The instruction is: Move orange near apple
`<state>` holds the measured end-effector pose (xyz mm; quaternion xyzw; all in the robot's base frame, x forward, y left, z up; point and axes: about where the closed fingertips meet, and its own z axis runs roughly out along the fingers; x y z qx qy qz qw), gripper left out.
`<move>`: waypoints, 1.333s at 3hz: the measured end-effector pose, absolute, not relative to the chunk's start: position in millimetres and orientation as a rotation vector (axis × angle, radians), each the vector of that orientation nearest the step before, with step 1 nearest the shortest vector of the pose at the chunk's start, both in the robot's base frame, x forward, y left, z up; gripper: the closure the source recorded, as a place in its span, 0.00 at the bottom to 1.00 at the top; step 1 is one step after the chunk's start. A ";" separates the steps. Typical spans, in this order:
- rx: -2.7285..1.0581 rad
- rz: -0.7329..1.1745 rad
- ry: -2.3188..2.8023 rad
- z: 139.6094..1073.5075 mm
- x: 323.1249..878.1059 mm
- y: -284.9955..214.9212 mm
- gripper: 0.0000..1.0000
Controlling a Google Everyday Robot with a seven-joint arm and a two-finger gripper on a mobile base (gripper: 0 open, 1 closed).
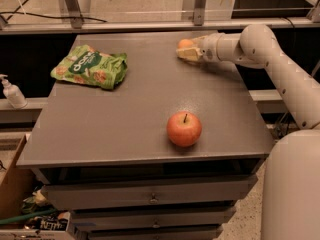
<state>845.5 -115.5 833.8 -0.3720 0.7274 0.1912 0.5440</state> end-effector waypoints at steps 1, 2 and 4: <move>-0.865 0.488 1.729 839.9 832.2 -119.4 0.72; -0.865 0.570 1.714 857.1 801.3 -125.7 0.96; -0.984 0.818 1.745 867.5 688.1 -150.1 1.00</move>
Offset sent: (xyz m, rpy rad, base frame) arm -0.0966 -0.0285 0.0509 0.1500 0.0804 0.1180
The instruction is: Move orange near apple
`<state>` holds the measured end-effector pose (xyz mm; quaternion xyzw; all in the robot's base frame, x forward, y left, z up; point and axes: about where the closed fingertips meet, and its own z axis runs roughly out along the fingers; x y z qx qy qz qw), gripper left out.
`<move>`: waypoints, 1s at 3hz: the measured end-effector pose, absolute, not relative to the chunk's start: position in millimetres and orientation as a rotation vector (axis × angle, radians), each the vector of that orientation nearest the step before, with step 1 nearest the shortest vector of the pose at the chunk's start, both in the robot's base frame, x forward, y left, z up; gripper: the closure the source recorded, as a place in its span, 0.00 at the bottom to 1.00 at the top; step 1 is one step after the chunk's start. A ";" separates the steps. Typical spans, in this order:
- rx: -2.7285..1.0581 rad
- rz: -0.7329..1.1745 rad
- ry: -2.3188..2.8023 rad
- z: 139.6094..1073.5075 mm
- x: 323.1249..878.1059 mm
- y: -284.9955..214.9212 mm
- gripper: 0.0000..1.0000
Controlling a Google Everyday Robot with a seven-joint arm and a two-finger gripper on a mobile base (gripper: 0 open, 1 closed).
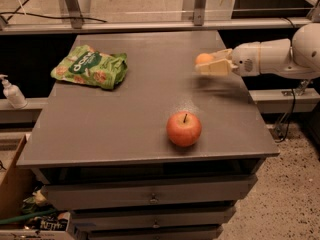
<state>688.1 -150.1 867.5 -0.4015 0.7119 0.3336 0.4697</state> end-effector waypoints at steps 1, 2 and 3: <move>-1.059 0.898 1.765 868.1 637.8 -160.8 1.00; -1.124 0.977 1.749 875.7 599.2 -161.4 1.00; -1.191 1.031 1.747 872.7 560.8 -156.4 1.00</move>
Offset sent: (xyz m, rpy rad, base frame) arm -0.1389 -0.0191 0.0202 0.0113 0.1158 0.2665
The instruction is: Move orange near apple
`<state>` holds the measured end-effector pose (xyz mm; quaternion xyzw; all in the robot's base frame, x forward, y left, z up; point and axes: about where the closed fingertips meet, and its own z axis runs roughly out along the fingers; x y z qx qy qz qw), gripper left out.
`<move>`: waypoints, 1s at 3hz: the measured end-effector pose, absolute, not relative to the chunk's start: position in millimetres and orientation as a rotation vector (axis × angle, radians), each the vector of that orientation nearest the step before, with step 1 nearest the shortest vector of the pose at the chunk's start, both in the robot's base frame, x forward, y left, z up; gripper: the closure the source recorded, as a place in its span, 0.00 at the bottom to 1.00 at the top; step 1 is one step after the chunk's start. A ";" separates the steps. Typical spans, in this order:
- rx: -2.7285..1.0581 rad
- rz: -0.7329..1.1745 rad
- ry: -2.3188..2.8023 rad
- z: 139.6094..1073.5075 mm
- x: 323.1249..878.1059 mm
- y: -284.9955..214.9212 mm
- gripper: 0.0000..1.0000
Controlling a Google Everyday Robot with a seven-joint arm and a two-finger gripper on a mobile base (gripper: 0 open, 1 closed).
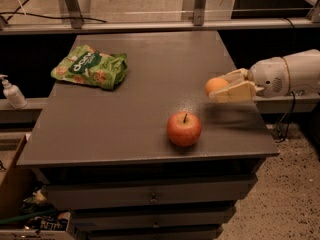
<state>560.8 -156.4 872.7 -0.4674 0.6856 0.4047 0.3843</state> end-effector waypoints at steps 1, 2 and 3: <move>-1.264 1.067 1.719 868.8 526.0 -150.2 1.00; -1.354 1.033 1.678 866.0 497.1 -142.9 1.00; -1.443 0.966 1.640 862.9 476.5 -129.6 1.00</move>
Offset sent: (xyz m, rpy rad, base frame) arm -0.0984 0.0171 -0.0105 -0.0852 -0.1184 0.1847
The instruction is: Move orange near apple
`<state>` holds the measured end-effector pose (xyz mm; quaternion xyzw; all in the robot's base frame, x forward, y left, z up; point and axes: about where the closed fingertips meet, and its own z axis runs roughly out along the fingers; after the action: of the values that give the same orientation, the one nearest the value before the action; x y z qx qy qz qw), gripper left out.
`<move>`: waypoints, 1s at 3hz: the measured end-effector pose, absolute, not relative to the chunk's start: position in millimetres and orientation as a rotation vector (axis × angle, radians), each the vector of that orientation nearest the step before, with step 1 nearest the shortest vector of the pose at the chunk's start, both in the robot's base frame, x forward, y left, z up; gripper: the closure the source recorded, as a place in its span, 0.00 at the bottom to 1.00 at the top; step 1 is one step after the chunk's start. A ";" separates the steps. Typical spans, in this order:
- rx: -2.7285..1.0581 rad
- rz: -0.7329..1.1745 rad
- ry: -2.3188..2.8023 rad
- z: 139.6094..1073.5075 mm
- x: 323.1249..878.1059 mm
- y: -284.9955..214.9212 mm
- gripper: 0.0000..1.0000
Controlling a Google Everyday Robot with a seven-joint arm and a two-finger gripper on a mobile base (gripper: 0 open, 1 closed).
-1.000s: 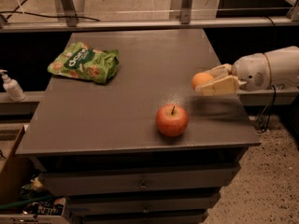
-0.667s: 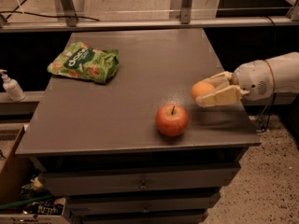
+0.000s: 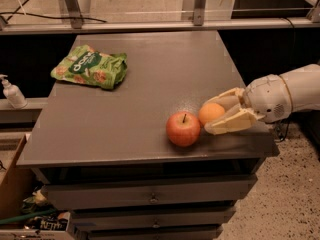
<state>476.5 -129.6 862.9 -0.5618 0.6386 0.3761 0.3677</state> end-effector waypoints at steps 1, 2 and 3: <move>-1.514 0.899 1.614 856.9 465.5 -119.0 1.00; -1.547 0.828 1.624 850.9 462.7 -111.9 1.00; -1.552 0.814 1.629 850.4 465.8 -111.4 1.00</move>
Offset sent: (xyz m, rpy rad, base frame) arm -0.0157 0.0218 -0.0191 -0.1576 -0.1446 -0.0020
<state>465.8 -111.4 850.4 -0.6039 0.6335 0.3166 0.3658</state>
